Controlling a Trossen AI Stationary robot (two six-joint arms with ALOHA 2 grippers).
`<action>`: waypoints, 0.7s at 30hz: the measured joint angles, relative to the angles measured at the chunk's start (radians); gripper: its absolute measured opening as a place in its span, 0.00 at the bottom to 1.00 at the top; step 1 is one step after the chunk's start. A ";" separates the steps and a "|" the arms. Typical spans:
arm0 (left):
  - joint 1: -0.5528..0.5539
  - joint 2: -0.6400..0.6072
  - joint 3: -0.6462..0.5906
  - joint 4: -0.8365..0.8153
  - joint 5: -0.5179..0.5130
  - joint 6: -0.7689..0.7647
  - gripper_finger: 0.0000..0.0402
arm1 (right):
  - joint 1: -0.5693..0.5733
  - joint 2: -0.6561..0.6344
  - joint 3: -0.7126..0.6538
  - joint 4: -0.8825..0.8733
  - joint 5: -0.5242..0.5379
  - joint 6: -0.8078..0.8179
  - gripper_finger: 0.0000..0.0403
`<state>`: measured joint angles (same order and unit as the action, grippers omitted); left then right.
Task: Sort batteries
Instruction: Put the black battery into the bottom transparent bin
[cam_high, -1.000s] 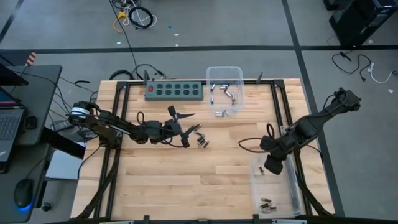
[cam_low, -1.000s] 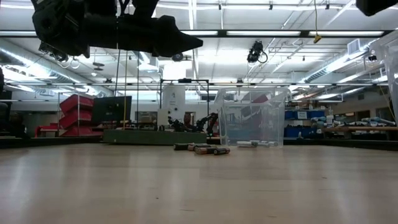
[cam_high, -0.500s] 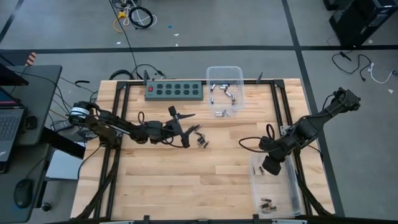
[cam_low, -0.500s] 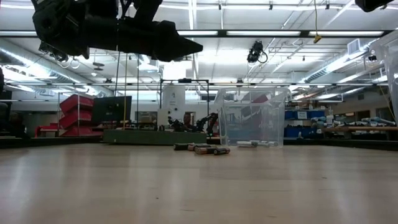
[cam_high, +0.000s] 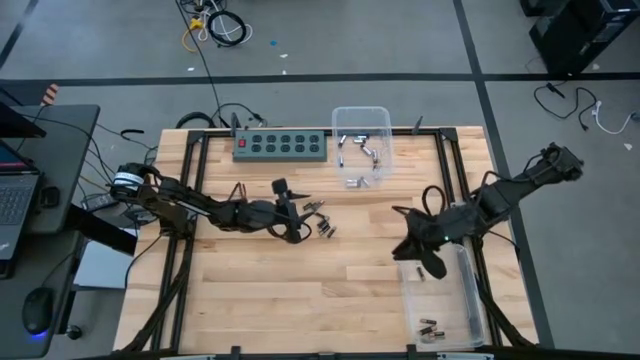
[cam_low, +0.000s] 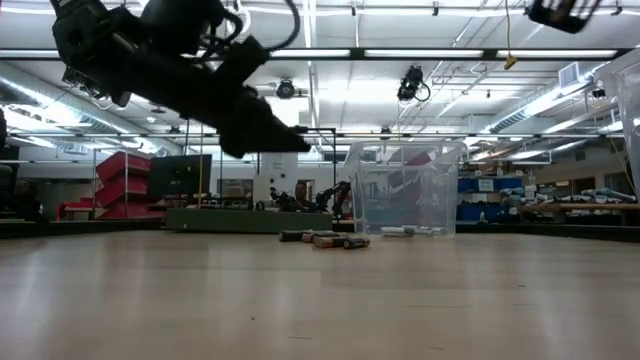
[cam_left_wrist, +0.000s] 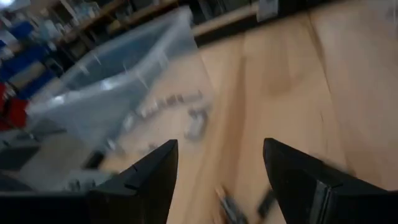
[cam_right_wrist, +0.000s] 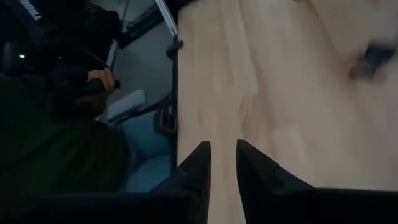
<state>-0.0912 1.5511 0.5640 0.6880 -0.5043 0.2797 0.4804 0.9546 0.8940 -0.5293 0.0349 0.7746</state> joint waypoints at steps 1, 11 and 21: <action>0.001 0.000 0.000 -0.033 0.000 -0.017 0.59 | -0.012 0.000 0.000 0.013 0.002 -0.046 0.15; 0.056 0.000 -0.017 -0.172 0.044 -0.135 0.59 | -0.108 0.001 0.000 0.042 0.055 -0.394 0.15; 0.099 0.101 -0.079 0.042 0.115 -0.131 0.59 | -0.169 0.002 0.000 0.110 0.078 -0.551 0.15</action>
<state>0.0078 1.6520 0.4849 0.7301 -0.3889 0.1487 0.3119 0.9562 0.8944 -0.4191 0.1127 0.2237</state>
